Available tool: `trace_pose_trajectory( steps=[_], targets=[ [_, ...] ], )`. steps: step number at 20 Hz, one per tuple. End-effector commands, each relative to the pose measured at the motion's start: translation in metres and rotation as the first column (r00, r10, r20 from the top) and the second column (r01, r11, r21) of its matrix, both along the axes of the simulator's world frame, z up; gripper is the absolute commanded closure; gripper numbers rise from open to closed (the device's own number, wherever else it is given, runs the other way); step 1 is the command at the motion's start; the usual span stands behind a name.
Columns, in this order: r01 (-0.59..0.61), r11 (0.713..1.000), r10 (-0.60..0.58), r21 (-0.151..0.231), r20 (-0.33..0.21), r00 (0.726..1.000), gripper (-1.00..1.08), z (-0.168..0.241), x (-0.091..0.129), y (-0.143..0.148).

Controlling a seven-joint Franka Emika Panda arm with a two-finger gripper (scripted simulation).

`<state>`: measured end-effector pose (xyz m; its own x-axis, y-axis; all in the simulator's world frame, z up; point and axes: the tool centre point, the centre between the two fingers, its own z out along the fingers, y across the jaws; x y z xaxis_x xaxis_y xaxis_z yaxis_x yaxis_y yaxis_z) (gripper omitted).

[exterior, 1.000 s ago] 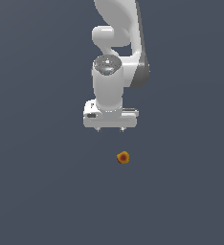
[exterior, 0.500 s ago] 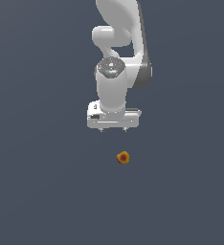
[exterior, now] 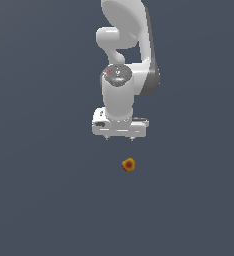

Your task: Pick up the object and move it to a goal position.

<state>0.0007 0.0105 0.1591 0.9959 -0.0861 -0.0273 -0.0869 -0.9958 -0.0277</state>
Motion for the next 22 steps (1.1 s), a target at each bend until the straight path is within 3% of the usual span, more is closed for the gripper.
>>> trace_pose_trajectory(
  steps=[1, 11, 16, 22],
  targets=[
    [0.042, 0.999, -0.042, -0.001, -0.001, 0.999, -0.92, -0.003, 0.003, 0.002],
    [0.276, 0.961, -0.276, -0.009, -0.001, 0.961, -0.92, -0.022, 0.022, 0.013],
    [0.394, 0.919, -0.394, -0.015, 0.001, 0.919, -0.92, -0.033, 0.031, 0.019],
    [0.526, 0.850, -0.526, -0.021, 0.005, 0.850, -0.92, -0.046, 0.041, 0.027]
  ],
)
